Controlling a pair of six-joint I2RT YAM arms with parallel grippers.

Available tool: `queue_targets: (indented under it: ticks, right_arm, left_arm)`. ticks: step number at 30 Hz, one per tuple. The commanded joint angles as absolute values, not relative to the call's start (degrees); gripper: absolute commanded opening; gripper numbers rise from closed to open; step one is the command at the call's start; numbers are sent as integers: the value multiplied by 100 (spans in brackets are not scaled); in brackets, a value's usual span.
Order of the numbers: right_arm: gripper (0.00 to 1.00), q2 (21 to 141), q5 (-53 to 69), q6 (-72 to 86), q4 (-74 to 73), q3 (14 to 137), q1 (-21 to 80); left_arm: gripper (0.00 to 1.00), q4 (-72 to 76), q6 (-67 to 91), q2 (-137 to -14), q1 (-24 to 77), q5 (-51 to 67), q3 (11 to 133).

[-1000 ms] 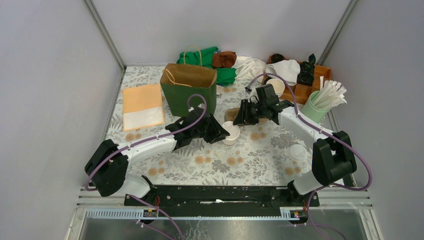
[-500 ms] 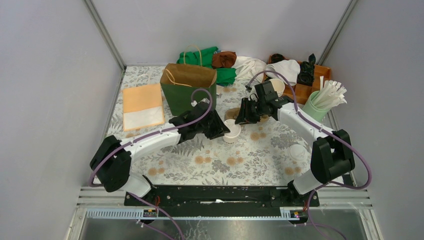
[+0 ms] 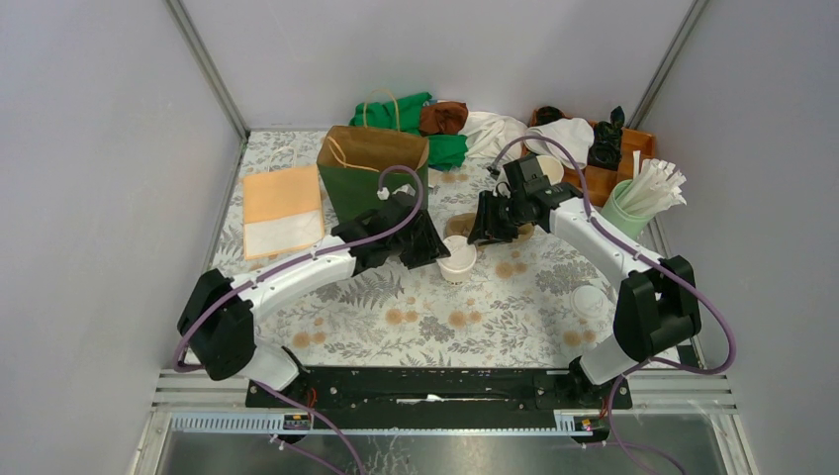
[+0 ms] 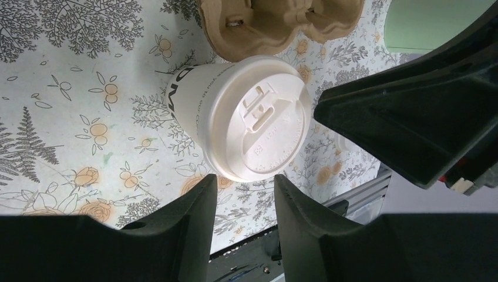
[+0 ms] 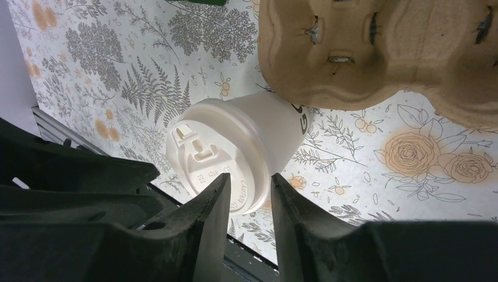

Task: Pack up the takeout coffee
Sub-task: Adjust the cup lid on the coffee cup.

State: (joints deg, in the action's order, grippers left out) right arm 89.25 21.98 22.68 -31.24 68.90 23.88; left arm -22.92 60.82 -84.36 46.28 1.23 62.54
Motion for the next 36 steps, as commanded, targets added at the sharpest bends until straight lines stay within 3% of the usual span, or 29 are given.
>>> queue_targets:
  ticks: [1, 7, 11, 20, 36]
  right_arm:
    - [41, 8906, 2425, 2123, -3115, 7163, 2231]
    - [52, 9139, 3056, 2139, -2991, 7317, 2189]
    - [53, 9115, 3033, 2125, -2955, 7213, 2184]
    - [50, 9250, 3082, 2092, -2931, 7145, 2185]
    - [41, 8697, 3104, 2479, -2941, 6412, 2197]
  left_arm:
    - [45, -2247, 6011, -8095, 4604, 62, 6231]
    - [45, -1990, 5760, -8079, 4578, 200, 6140]
    - [45, -2086, 5444, -8241, 4468, 285, 6285]
    - [37, -2097, 4979, -8698, 4333, 503, 6650]
    - [31, -2333, 4155, -9351, 4322, 420, 7287]
